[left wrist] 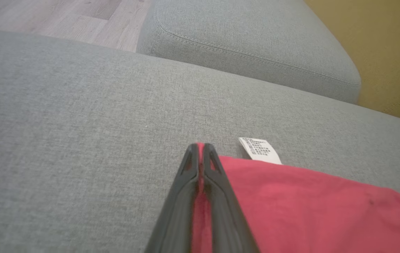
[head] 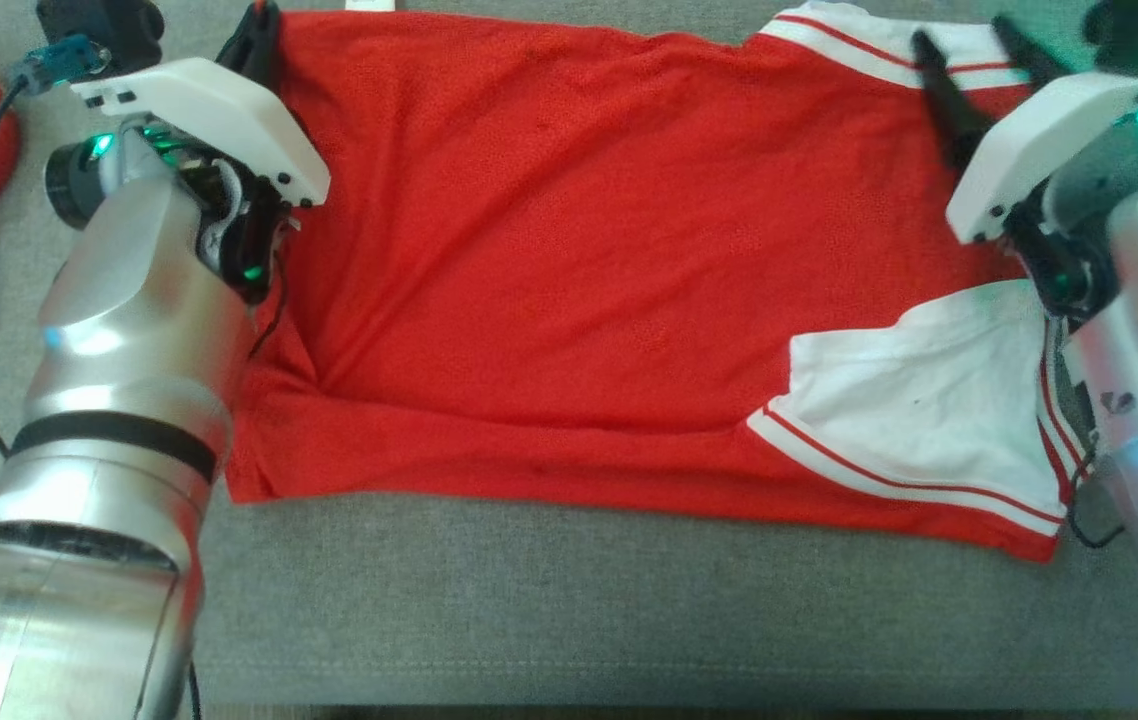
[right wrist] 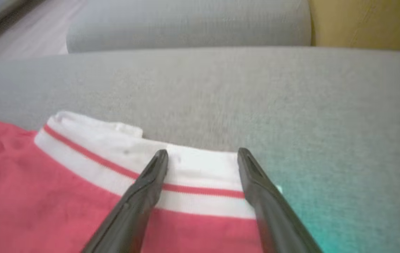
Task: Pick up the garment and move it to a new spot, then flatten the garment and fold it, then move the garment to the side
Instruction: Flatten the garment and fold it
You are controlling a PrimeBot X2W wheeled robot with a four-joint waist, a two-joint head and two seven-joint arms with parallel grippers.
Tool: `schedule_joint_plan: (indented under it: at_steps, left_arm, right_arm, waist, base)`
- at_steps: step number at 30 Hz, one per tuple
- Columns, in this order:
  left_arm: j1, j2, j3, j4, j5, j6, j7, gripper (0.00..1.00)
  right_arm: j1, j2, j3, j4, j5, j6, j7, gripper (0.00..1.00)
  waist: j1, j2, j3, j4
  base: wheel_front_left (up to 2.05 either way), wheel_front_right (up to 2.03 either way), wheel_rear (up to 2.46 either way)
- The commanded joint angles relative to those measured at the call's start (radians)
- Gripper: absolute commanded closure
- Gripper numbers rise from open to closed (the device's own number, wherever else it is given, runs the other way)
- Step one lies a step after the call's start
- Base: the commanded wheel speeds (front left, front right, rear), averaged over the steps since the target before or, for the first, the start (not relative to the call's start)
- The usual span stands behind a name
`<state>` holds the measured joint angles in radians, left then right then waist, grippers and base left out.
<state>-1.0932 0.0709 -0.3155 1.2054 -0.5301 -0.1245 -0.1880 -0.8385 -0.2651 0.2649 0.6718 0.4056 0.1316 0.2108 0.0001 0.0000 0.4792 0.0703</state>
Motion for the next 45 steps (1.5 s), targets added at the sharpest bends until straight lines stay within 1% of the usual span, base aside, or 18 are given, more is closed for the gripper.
schedule_joint_plan:
  at_steps: [1,7,8,9,10,12,16,17,20,24,29,30,33,37,41,45]
  left_arm:
    - [-0.038,0.03,0.006,-0.019,-0.012,-0.006,-0.013,1.0]
    - [-0.035,0.028,-0.02,-0.021,-0.042,-0.006,-0.016,1.0]
    - [-0.035,0.029,-0.025,-0.021,-0.047,-0.006,-0.017,1.0]
    - [-0.034,0.029,-0.029,-0.021,-0.052,-0.006,-0.017,1.0]
    - [-0.034,0.03,-0.033,-0.021,-0.057,-0.006,-0.017,1.0]
    - [-0.032,0.034,-0.04,-0.023,-0.067,-0.006,-0.02,1.0]
    - [-0.026,0.044,-0.051,-0.038,-0.086,-0.006,-0.036,1.0]
    - [-0.026,0.044,-0.051,-0.038,-0.086,-0.006,-0.036,1.0]
    - [-0.012,0.058,-0.057,-0.057,-0.101,-0.006,-0.051,1.0]
    - [0.024,0.078,-0.059,-0.099,-0.118,-0.006,-0.066,1.0]
    - [0.086,0.103,-0.048,-0.178,-0.131,-0.006,-0.073,1.0]
    - [0.119,0.116,-0.034,-0.23,-0.132,-0.006,-0.073,1.0]
    - [0.19,0.133,-0.004,-0.317,-0.125,-0.005,-0.073,1.0]
    - [0.313,0.15,0.044,-0.452,-0.121,0.008,-0.074,1.0]
    - [0.455,0.147,0.08,-0.567,-0.166,0.009,-0.069,1.0]
    - [0.573,0.16,0.106,-0.675,-0.207,0.036,-0.039,1.0]
  right_arm:
    - [-0.023,-0.011,0.027,-0.01,0.011,-0.001,0.019,0.0]
    - [-0.059,-0.026,0.117,0.081,0.054,-0.001,0.111,0.0]
    - [-0.063,-0.026,0.131,0.09,0.062,-0.001,0.125,0.51]
    - [-0.067,-0.028,0.142,0.096,0.07,-0.001,0.131,0.87]
    - [-0.071,-0.032,0.15,0.103,0.075,-0.001,0.136,1.0]
    - [-0.079,-0.034,0.154,0.105,0.091,-0.001,0.121,1.0]
    - [-0.093,-0.044,0.135,0.088,0.104,-0.001,0.016,1.0]
    - [-0.093,-0.044,0.135,0.088,0.104,-0.001,0.016,1.0]
    - [-0.083,-0.046,0.124,0.069,0.118,-0.001,-0.048,1.0]
    - [-0.051,-0.053,0.11,0.019,0.133,-0.001,-0.13,1.0]
    - [0.015,-0.06,0.093,-0.048,0.151,-0.001,-0.175,1.0]
    - [0.049,-0.065,0.082,-0.088,0.156,-0.001,-0.194,1.0]
    - [0.121,-0.065,0.059,-0.171,0.164,-0.001,-0.215,1.0]
    - [0.261,-0.056,0.012,-0.312,0.168,-0.001,-0.222,1.0]
    - [0.428,-0.023,-0.038,-0.464,0.159,-0.001,-0.206,1.0]
    - [0.577,0.031,-0.102,-0.598,0.137,-0.001,-0.186,1.0]
  waist:
    - [-0.0001,0.0,0.001,0.003]
    - [-0.0001,0.0,0.004,0.007]
    - [-0.0001,0.0,0.004,0.008]
    - [-0.0001,0.0,0.004,0.008]
    - [-0.0001,0.0,0.003,0.008]
    - [-0.0001,0.0,0.0,0.008]
    - [-0.0001,0.0,-0.013,0.006]
    - [-0.0001,0.0,-0.013,0.006]
    - [-0.0001,0.0,-0.028,0.002]
    - [-0.0001,0.0,-0.05,-0.004]
    - [-0.0001,0.0,-0.07,-0.009]
    - [-0.0001,0.0,-0.077,-0.01]
    - [-0.0001,0.0,-0.092,-0.016]
    - [-0.0001,0.0,-0.112,-0.025]
    - [-0.0001,0.0,-0.123,-0.036]
    - [-0.0001,0.0,-0.124,-0.044]
  base:
    - [0.0,0.0,0.0]
    - [0.0,0.0,0.0]
    - [0.0,0.0,0.0]
    - [0.0,0.0,0.0]
    - [0.0,0.0,0.0]
    - [0.0,0.0,0.0]
    - [0.0,0.0,0.0]
    - [0.0,0.0,0.0]
    - [0.0,0.0,0.0]
    - [0.0,0.0,0.0]
    - [0.0,0.0,0.0]
    - [0.0,0.0,0.0]
    - [0.0,0.0,0.0]
    - [0.0,0.0,0.0]
    - [0.0,0.0,0.0]
    - [0.0,0.0,0.0]
